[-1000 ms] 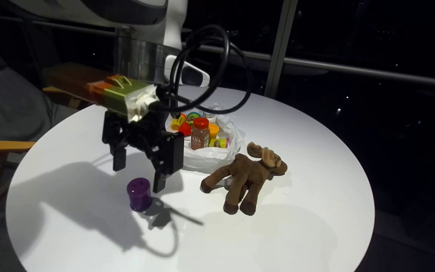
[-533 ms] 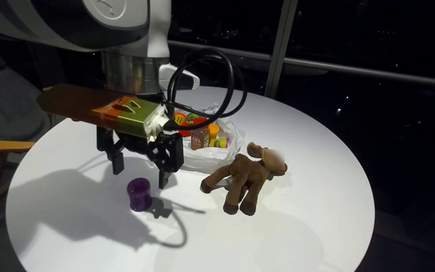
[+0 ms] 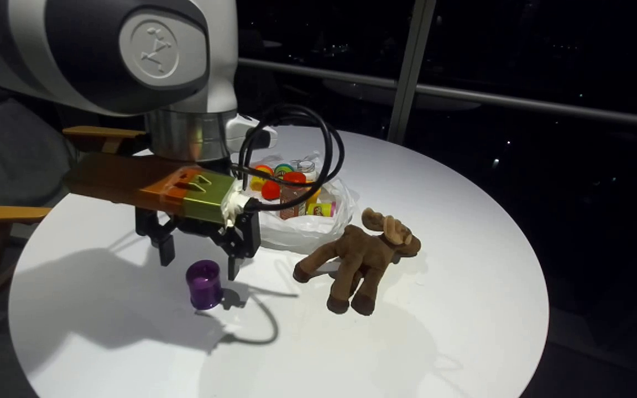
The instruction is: Put all the objects on the table into the plastic bag.
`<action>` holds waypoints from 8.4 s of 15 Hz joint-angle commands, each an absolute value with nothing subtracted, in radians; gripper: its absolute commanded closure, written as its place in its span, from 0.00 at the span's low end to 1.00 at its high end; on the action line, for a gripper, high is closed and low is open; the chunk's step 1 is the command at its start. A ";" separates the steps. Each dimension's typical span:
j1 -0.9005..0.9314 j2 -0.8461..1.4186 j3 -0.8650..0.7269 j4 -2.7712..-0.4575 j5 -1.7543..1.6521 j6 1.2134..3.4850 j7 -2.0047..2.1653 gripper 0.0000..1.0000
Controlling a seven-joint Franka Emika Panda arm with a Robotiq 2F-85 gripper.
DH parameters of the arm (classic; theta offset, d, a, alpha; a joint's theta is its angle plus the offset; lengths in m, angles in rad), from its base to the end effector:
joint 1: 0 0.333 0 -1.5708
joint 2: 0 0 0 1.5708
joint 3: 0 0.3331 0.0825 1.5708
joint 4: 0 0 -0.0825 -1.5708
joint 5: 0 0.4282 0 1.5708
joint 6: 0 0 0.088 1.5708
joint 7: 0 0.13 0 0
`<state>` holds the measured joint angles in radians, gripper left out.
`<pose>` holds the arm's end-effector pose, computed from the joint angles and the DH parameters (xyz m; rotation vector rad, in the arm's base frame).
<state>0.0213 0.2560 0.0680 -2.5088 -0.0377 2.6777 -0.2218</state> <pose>0.4727 0.0456 0.1297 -3.0849 -0.5360 0.1346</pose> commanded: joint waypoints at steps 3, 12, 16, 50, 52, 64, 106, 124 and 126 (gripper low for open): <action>0.012 0.317 0.082 -2.461 -0.048 2.718 -0.263 0.00; 0.003 0.369 0.091 -2.425 -0.040 2.693 -0.276 0.42; 0.002 0.360 0.095 -2.422 -0.030 2.685 -0.264 0.72; 0.138 0.738 0.049 -1.475 -0.150 2.266 -0.054 0.00; 0.138 0.691 0.067 -1.503 -0.142 2.289 -0.047 0.00; 0.002 0.237 0.036 -1.878 0.069 2.255 0.008 0.00; 0.007 0.283 -0.070 -1.981 -0.028 2.463 0.106 0.89; 0.025 0.510 0.165 -1.783 0.099 2.469 -0.309 0.89; 0.017 0.551 0.174 -1.753 0.098 2.454 -0.330 0.89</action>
